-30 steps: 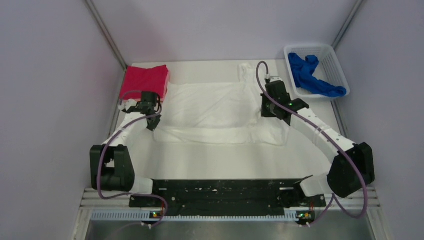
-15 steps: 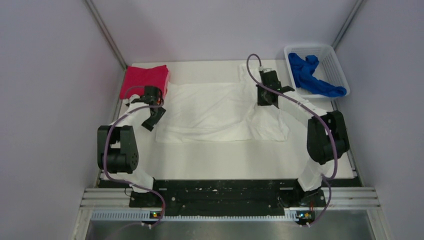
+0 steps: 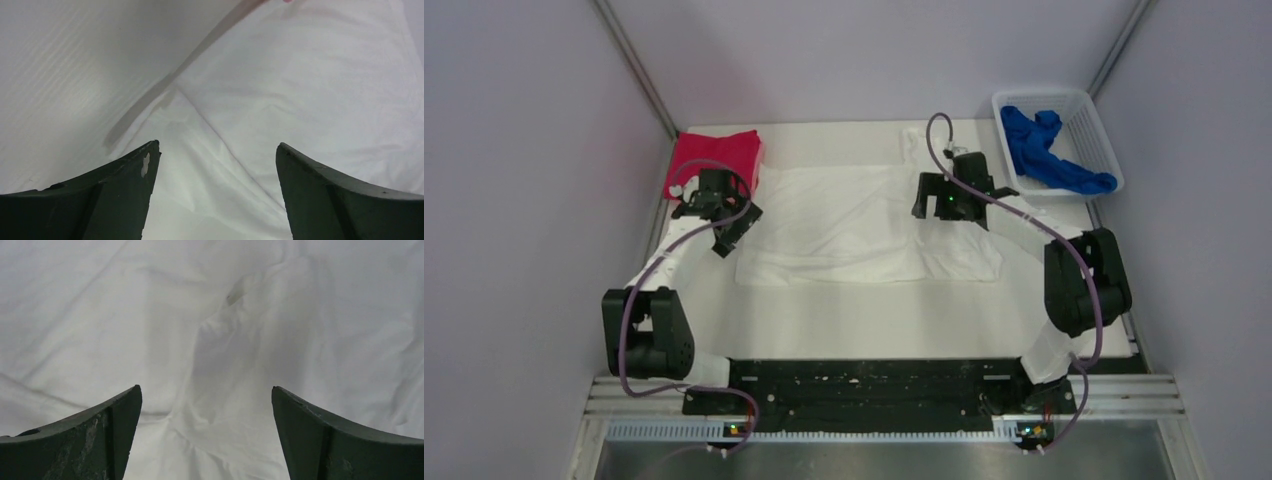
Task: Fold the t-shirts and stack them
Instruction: Fold the flattened tshirt in 1/3 of the way
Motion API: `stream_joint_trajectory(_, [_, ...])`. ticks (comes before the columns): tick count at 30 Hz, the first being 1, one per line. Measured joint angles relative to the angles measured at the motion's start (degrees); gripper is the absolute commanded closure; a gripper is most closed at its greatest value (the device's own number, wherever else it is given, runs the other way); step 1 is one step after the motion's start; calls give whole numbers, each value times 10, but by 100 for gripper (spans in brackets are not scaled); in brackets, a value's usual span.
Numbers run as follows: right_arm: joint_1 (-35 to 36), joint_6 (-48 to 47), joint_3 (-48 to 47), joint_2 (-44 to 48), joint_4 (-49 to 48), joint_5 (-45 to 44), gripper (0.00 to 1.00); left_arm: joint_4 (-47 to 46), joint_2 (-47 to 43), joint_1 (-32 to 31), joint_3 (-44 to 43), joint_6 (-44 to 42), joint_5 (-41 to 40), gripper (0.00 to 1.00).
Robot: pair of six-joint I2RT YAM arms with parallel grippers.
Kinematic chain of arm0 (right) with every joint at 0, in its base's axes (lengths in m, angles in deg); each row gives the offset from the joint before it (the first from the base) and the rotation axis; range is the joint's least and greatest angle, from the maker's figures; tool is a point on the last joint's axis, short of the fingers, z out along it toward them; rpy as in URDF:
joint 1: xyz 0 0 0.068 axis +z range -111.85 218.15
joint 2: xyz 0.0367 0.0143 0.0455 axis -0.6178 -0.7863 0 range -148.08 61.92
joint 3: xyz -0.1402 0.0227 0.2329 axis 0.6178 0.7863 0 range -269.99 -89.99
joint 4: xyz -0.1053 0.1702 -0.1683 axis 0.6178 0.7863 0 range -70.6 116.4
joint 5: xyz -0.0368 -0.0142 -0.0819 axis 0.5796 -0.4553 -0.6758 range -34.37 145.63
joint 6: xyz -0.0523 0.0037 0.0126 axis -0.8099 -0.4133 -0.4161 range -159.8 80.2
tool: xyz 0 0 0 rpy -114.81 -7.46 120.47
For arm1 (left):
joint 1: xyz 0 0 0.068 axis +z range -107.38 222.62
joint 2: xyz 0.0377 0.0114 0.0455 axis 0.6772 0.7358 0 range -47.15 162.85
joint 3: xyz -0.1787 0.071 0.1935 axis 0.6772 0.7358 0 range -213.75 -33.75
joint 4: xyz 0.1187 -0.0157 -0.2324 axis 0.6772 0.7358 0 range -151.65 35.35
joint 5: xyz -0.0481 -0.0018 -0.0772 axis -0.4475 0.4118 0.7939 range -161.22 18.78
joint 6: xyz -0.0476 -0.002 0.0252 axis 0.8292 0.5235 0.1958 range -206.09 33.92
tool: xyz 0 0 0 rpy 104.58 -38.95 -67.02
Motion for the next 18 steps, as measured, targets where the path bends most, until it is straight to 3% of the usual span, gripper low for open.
stream_joint_trajectory(4, [0, 37, 68, 28, -46, 97, 1, -2, -40, 0, 53, -29, 41, 4])
stream_joint_trajectory(8, [0, 55, 101, 28, -78, 133, 1, 11, -128, 0, 133, -53, 37, 1])
stream_joint_trajectory(13, [0, 65, 125, 31, -115, 125, 1, -4, -256, 0, 214, -74, 40, 1])
stream_joint_trajectory(18, [0, 77, 183, 82, -120, 72, 1, -64, -241, 0, 244, -75, 101, 1])
